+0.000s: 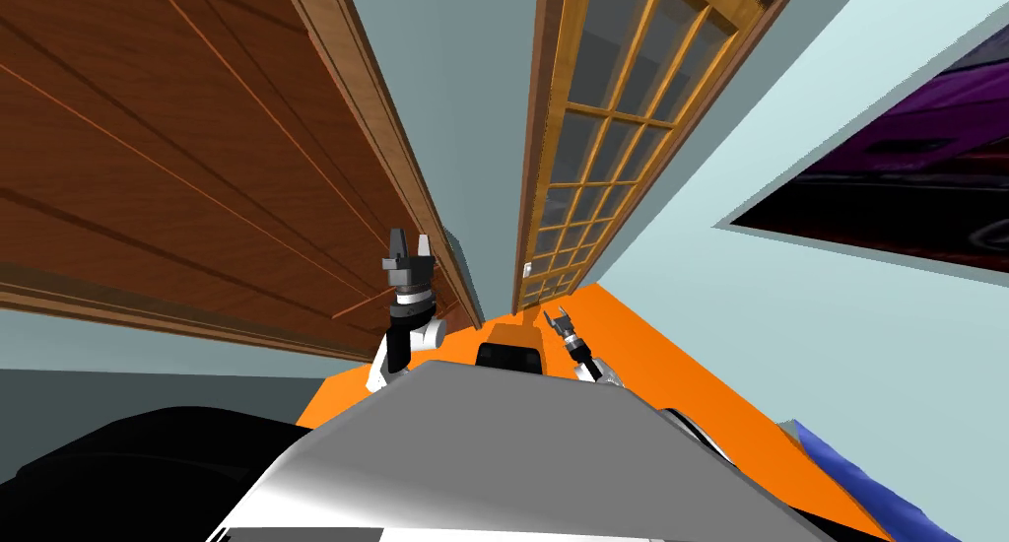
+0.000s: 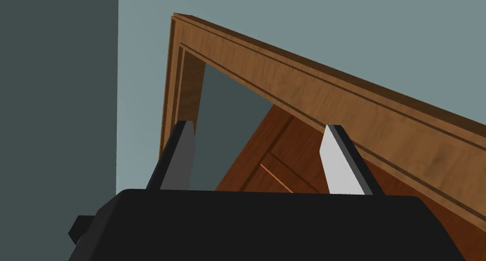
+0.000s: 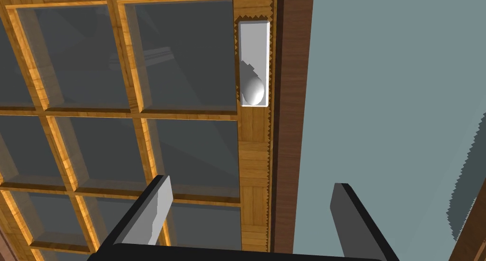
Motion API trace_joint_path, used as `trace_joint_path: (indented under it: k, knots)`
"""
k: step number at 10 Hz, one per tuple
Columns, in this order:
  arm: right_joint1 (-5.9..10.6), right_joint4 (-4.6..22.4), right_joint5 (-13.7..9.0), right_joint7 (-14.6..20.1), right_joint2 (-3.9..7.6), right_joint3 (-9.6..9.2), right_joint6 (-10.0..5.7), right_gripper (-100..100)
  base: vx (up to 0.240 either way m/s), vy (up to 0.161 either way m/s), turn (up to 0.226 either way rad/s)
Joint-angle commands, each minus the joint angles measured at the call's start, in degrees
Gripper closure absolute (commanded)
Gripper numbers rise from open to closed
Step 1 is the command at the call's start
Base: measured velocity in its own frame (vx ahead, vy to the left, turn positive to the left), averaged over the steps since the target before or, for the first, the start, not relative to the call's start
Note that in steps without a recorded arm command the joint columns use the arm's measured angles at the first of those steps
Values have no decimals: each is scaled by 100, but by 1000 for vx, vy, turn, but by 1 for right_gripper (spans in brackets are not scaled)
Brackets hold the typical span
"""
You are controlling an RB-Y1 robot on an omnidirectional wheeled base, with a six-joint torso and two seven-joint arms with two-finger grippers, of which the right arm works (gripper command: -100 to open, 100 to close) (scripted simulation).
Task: Pull the door open
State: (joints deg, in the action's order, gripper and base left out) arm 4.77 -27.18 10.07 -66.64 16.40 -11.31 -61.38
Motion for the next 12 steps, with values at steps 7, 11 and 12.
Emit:
trace_joint_path:
  k: [7, 11, 12]
  knots:
    - [-214, -160, -455, 16, 322, 319, -29, -100, 95, 54, 193]
    - [-251, -135, -607, 20, 425, 427, -74, -100, 108, 37, 123]
    - [-258, -130, -635, 21, 444, 447, -82, -100, 164, 12, 143]
